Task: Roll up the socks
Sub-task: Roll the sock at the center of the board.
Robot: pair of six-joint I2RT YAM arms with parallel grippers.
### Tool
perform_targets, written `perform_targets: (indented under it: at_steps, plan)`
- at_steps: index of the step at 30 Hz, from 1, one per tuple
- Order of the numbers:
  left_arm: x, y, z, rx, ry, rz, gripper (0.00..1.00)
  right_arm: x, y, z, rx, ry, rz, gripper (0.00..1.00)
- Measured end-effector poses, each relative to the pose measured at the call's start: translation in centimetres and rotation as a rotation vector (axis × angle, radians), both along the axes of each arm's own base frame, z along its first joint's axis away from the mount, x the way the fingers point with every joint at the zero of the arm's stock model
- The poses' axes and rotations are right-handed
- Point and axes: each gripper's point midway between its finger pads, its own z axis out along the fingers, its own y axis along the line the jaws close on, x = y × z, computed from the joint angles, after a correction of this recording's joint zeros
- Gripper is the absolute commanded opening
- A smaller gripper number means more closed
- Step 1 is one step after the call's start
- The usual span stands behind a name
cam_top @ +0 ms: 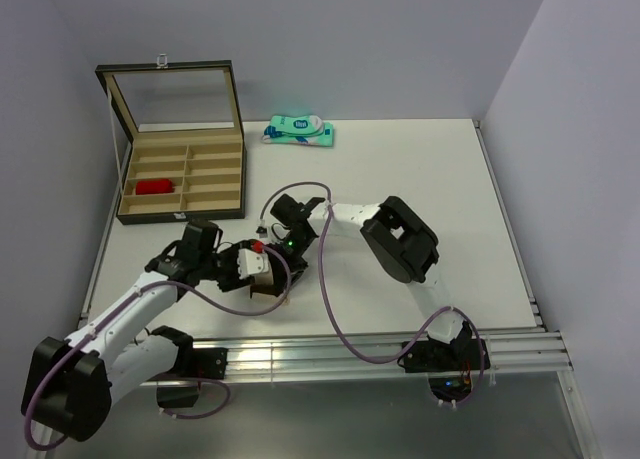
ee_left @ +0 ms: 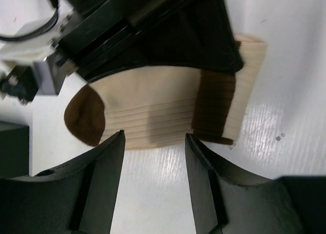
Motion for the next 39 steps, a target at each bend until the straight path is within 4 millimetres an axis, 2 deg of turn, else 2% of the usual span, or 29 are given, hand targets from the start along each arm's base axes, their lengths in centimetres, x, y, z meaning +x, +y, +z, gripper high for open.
perform_targets:
  at_steps: [11, 20, 26, 30, 34, 35, 37, 38, 39]
  plan:
    - [-2.9, -3.1, -0.3, 0.013, -0.032, -0.166, 0.59, 0.1, 0.0, 0.0, -0.006, -0.002, -0.001, 0.00]
    - [-6.1, -3.7, -3.0, 0.078, 0.002, -0.267, 0.57, 0.1, 0.0, 0.0, -0.005, -0.002, -0.001, 0.00]
    - [-5.1, -3.9, -3.6, 0.096, -0.031, -0.246, 0.55, 0.1, 0.0, 0.0, -0.005, -0.002, -0.001, 0.00]
    - [-4.3, -3.6, -4.7, 0.131, -0.039, -0.217, 0.52, 0.0, 0.0, 0.0, -0.002, -0.002, -0.002, 0.00]
    - [-4.0, -4.0, -4.9, 0.123, -0.039, -0.205, 0.43, 0.0, -0.2, 0.0, -0.004, -0.001, -0.009, 0.02]
    - [-3.9, -4.1, -4.9, 0.121, -0.038, -0.206, 0.37, 0.0, -0.4, 0.0, -0.004, -0.001, -0.012, 0.03]
    - [-3.9, -4.1, -5.1, 0.122, -0.035, -0.206, 0.26, 0.0, -0.5, 0.0, -0.004, -0.001, -0.020, 0.12]
    - [-3.9, -4.2, -5.1, 0.123, -0.034, -0.208, 0.16, 0.1, -0.5, 0.0, -0.006, -0.003, -0.026, 0.18]
    - [-3.9, -4.2, -5.1, 0.123, -0.028, -0.205, 0.12, 0.1, -0.5, 0.1, -0.010, -0.005, -0.034, 0.22]
